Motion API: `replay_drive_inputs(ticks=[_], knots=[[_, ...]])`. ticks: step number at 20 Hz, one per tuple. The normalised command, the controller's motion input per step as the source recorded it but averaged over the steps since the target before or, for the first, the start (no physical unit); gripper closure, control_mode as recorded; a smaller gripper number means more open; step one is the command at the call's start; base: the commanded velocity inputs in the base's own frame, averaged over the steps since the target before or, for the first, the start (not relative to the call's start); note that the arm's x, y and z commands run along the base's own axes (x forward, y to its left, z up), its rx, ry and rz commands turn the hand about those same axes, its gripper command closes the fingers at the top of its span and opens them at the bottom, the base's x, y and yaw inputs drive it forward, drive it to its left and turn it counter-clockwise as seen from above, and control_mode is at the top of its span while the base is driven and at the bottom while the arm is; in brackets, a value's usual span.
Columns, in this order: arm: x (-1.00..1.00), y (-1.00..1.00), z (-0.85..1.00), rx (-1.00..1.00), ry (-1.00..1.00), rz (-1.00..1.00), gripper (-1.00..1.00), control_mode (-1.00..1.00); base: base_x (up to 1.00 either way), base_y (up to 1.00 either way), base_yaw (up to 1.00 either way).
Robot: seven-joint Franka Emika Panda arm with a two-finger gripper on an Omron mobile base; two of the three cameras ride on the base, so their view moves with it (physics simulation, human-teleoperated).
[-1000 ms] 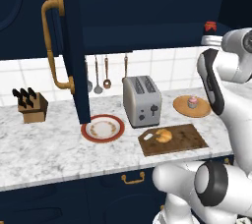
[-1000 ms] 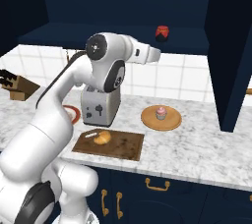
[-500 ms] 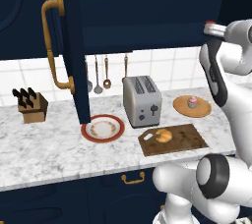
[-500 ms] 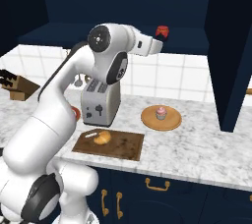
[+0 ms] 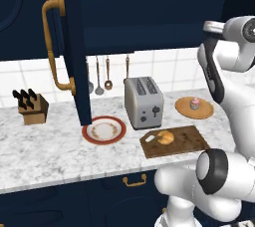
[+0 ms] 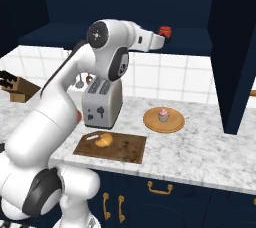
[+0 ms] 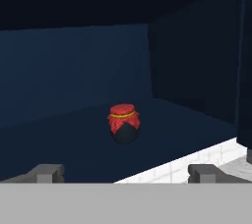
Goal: From the different types of pastries on the counter, select a croissant and place it on the cutting board. Then retrieve a jar of jam from the cabinet and place it alongside the croissant on the cutting board.
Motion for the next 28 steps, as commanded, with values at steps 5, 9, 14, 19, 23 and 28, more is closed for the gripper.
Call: replay_drive_inputs(ticks=[5,9,14,19,23,28], knots=[[0.49,0.02,0.32,-0.17,0.00,-0.08,-1.00,-1.00,0.00,0.00,0.00],[0.47,-0.02,-0.11,-0.09,0.00,-0.01,-1.00,-1.00,0.00,0.00,0.00],[0.33,-0.23,-0.38,-0.01,0.00,0.00,-1.00,-1.00,0.00,0.00,0.00],[0.29,-0.44,-0.25,0.00,0.01,0.00,-1.00,-1.00,0.00,0.00,0.00],[0.31,-0.03,0.00,0.00,0.00,0.00,-1.00,-1.00,0.00,0.00,0.00],[0.32,-0.03,-0.01,0.00,0.00,0.01,-1.00,-1.00,0.00,0.00,0.00]])
